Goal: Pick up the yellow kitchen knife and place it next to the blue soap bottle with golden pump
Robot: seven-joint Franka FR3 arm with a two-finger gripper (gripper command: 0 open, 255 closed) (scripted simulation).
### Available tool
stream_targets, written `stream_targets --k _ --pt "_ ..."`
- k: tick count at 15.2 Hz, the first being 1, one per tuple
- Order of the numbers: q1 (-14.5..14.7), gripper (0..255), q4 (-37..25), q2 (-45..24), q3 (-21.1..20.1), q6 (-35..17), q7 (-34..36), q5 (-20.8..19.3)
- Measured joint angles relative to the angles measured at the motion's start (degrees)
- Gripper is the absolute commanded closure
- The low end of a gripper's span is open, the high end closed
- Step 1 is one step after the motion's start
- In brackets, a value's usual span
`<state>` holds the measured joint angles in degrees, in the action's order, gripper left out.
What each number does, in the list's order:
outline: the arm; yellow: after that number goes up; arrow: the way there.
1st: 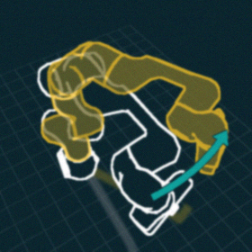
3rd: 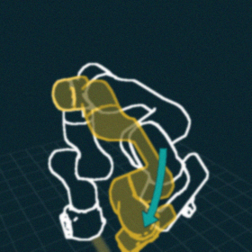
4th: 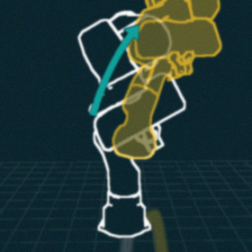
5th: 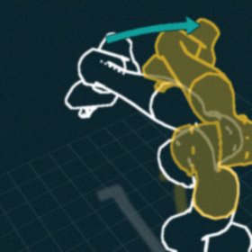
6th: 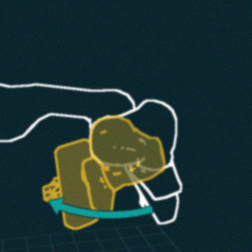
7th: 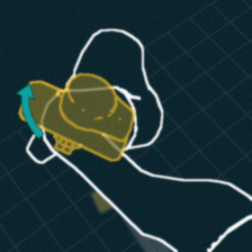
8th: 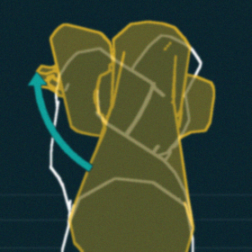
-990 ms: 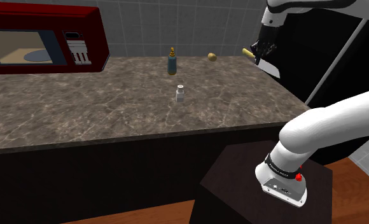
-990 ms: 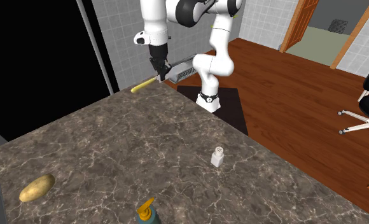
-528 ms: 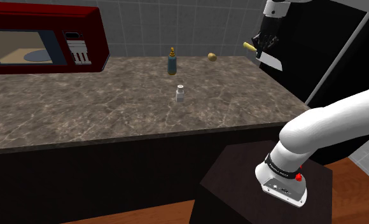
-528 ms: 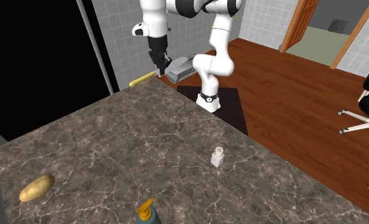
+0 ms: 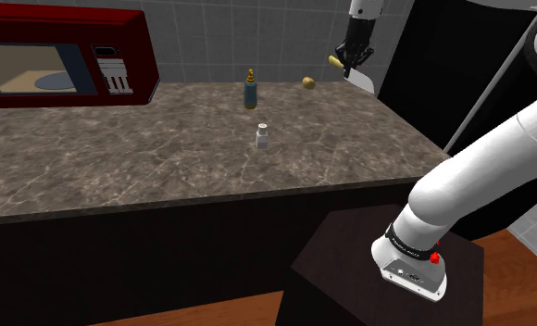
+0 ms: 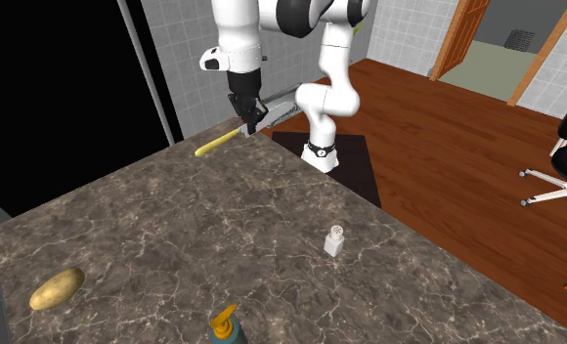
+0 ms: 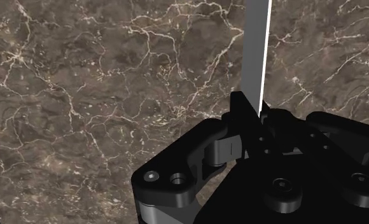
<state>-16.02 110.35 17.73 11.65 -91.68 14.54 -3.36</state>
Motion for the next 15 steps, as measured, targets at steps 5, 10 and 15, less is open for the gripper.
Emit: stream_targets --k 5,10,15 --pt "1.95 255 -8.33 -8.56 -2.05 -0.03 3.49 2.1" --pt "3.45 255 -19.74 -18.67 -3.53 1.37 6.28 3.83" --pt "4.62 255 -34.9 -30.35 -4.76 4.9 8.92 5.25"
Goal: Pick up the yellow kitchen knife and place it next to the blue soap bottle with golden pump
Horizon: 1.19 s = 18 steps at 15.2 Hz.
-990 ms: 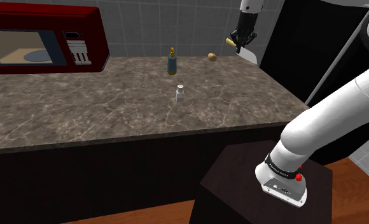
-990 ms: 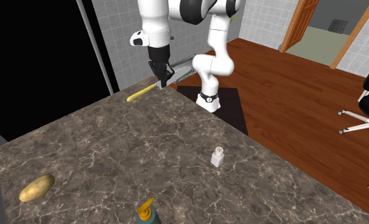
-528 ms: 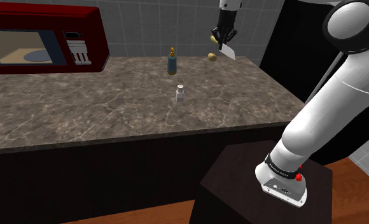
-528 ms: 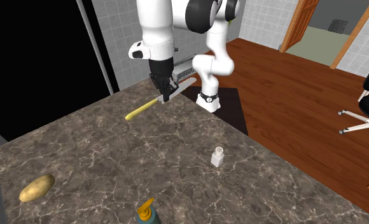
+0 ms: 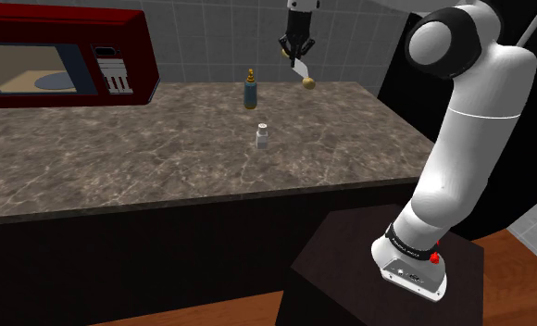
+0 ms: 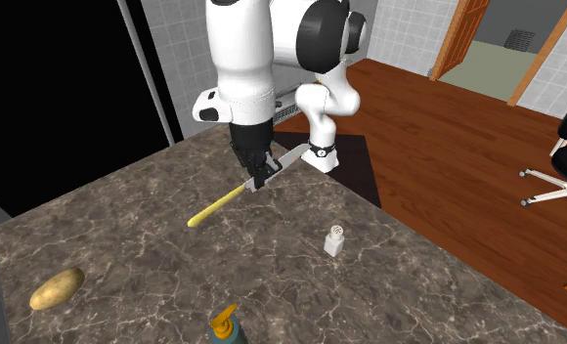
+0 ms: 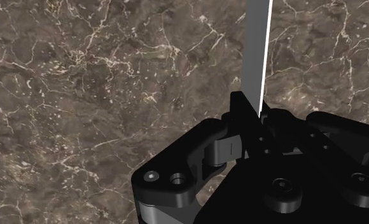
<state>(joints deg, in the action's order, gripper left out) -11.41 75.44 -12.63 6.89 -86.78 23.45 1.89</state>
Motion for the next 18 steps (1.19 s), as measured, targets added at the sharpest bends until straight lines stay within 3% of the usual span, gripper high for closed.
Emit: stream_targets --k 2,18 --pt "0.18 255 -1.24 -1.59 -0.18 -0.3 0.37 0.16" --pt "0.67 255 13.44 0.26 -0.37 -13.15 0.62 -0.05"
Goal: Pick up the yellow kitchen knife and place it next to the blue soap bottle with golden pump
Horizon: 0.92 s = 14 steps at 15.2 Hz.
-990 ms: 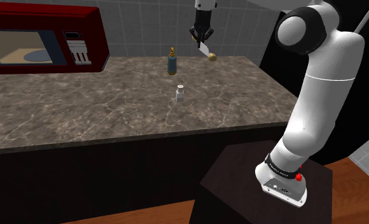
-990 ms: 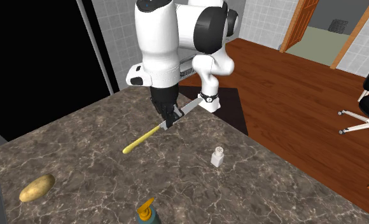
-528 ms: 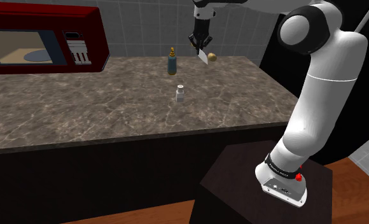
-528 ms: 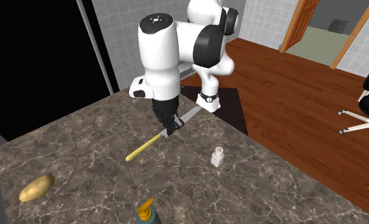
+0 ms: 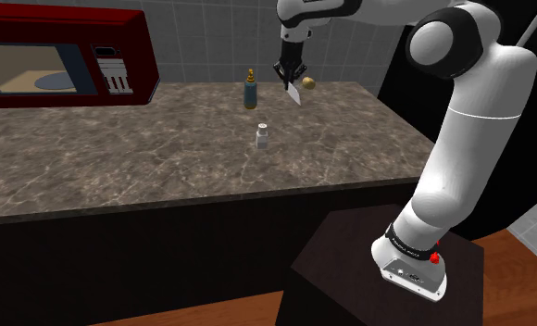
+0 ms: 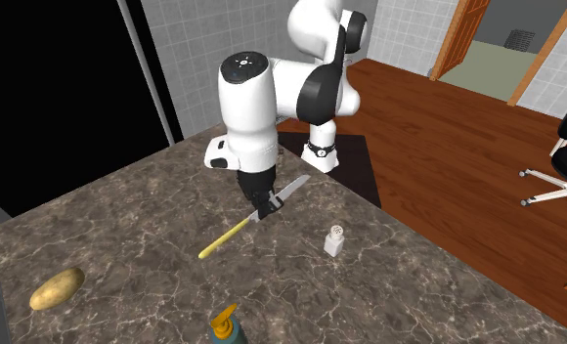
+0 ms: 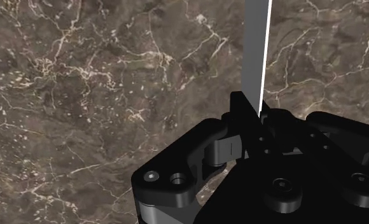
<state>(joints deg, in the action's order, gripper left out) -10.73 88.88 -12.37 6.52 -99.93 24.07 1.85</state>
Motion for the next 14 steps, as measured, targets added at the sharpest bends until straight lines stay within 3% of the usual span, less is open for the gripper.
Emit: stream_targets --k 14 --pt "-0.05 255 9.32 -1.23 -0.02 -10.54 -0.42 0.23"
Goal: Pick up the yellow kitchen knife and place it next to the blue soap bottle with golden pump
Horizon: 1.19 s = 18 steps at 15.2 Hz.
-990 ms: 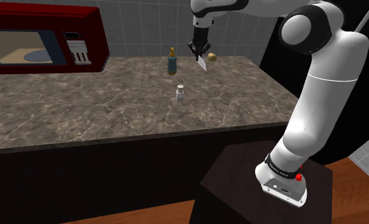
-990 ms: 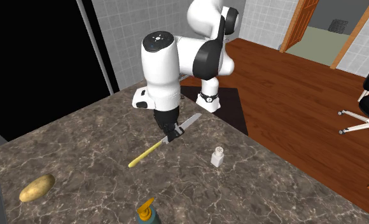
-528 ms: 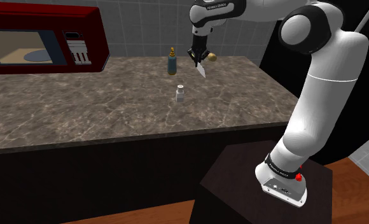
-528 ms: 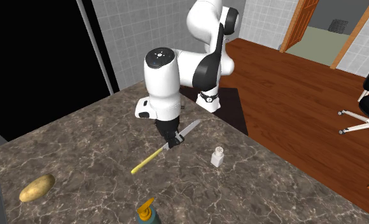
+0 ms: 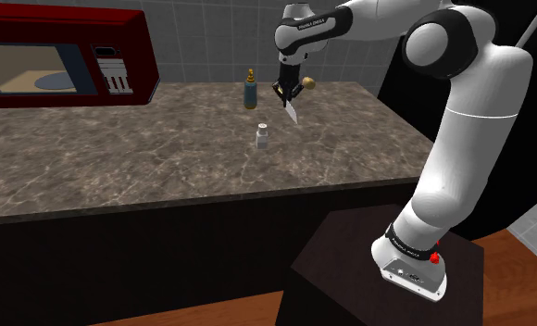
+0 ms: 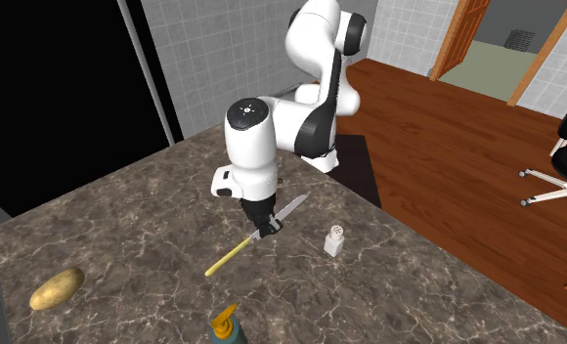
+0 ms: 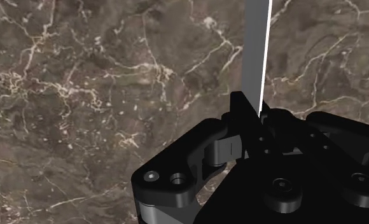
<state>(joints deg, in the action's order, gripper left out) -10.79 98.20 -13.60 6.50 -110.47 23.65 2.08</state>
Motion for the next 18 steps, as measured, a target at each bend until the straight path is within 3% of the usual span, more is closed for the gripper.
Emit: stream_targets --k 13,18 --pt "0.0 255 6.15 -3.04 -0.19 -9.16 -0.28 0.5" --pt "0.01 255 6.5 -3.28 -0.21 -9.79 -0.29 0.53"
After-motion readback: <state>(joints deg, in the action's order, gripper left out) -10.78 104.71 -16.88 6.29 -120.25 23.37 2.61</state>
